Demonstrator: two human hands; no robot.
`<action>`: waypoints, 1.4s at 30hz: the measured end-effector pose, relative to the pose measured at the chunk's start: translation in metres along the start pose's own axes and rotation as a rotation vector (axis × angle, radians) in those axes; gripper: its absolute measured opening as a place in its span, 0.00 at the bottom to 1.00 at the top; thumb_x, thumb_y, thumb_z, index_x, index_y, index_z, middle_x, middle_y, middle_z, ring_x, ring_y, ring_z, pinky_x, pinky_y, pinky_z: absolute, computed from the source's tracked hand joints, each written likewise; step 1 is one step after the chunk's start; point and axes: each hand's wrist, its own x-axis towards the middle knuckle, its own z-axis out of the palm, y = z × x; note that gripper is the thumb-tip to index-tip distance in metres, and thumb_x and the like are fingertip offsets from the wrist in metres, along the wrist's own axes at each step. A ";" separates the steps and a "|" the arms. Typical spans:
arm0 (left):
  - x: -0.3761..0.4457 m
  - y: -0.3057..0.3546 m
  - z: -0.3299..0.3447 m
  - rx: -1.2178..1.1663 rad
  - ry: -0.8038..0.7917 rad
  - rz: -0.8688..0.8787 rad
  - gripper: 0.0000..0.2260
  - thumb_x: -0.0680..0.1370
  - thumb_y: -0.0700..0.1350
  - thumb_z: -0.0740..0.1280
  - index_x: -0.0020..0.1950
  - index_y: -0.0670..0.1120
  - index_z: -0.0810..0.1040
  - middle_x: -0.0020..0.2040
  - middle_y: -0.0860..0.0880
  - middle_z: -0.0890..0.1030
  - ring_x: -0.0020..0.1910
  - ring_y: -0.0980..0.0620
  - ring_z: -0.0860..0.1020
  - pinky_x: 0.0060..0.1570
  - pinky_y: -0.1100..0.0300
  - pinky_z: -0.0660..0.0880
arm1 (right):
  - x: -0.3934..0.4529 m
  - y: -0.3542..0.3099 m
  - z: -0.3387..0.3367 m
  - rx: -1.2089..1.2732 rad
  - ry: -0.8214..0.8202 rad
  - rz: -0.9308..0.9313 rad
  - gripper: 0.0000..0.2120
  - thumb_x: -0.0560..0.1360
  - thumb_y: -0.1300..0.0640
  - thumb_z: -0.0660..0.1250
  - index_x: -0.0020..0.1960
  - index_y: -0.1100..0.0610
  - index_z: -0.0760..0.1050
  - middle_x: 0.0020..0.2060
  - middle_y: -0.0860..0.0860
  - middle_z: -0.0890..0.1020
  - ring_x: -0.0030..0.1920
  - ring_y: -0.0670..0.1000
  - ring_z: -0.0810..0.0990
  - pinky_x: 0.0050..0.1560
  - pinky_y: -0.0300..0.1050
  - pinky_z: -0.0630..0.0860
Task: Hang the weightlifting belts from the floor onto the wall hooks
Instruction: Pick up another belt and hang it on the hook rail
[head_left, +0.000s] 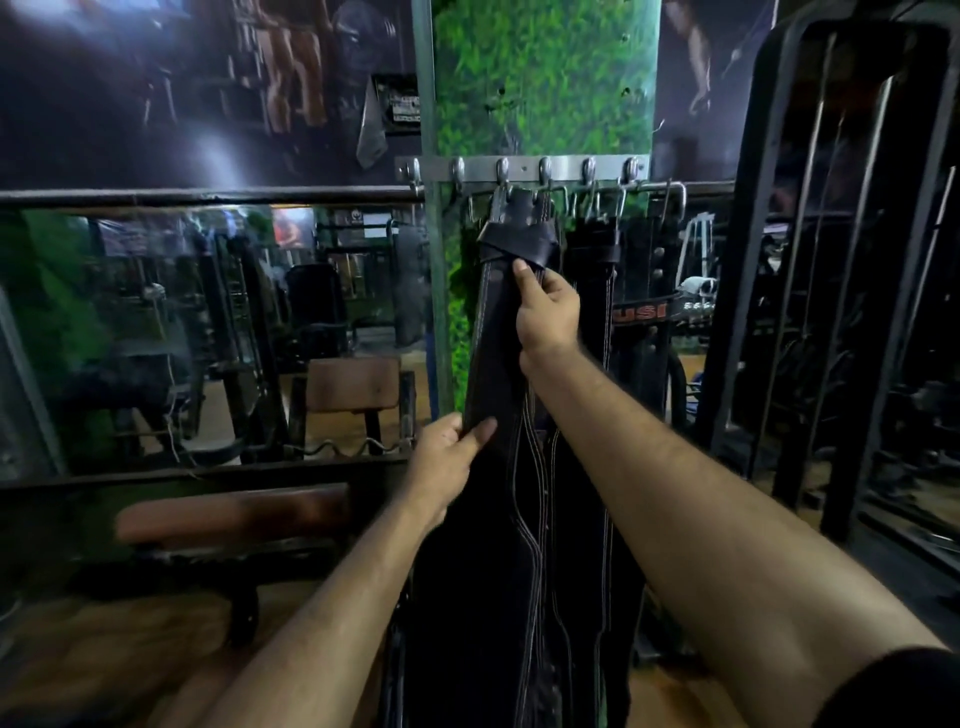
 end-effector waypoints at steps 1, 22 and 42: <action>-0.001 -0.014 -0.003 0.026 -0.022 -0.029 0.28 0.74 0.60 0.73 0.45 0.34 0.71 0.40 0.44 0.77 0.40 0.47 0.76 0.41 0.52 0.73 | 0.006 0.002 -0.002 0.003 0.005 0.001 0.11 0.81 0.60 0.68 0.39 0.57 0.76 0.31 0.48 0.80 0.31 0.43 0.79 0.33 0.35 0.77; 0.042 0.040 0.010 0.084 0.059 0.211 0.24 0.78 0.56 0.69 0.46 0.32 0.72 0.39 0.46 0.74 0.38 0.50 0.71 0.39 0.54 0.68 | 0.021 0.021 -0.013 0.012 -0.244 0.033 0.07 0.81 0.60 0.67 0.45 0.59 0.78 0.38 0.53 0.85 0.38 0.50 0.84 0.42 0.45 0.82; -0.009 -0.002 0.009 0.077 -0.026 -0.096 0.36 0.69 0.62 0.73 0.70 0.42 0.74 0.68 0.43 0.79 0.67 0.45 0.77 0.69 0.44 0.69 | -0.009 0.047 -0.061 -0.151 -0.415 0.035 0.06 0.81 0.61 0.67 0.47 0.61 0.80 0.42 0.57 0.84 0.43 0.53 0.82 0.51 0.52 0.81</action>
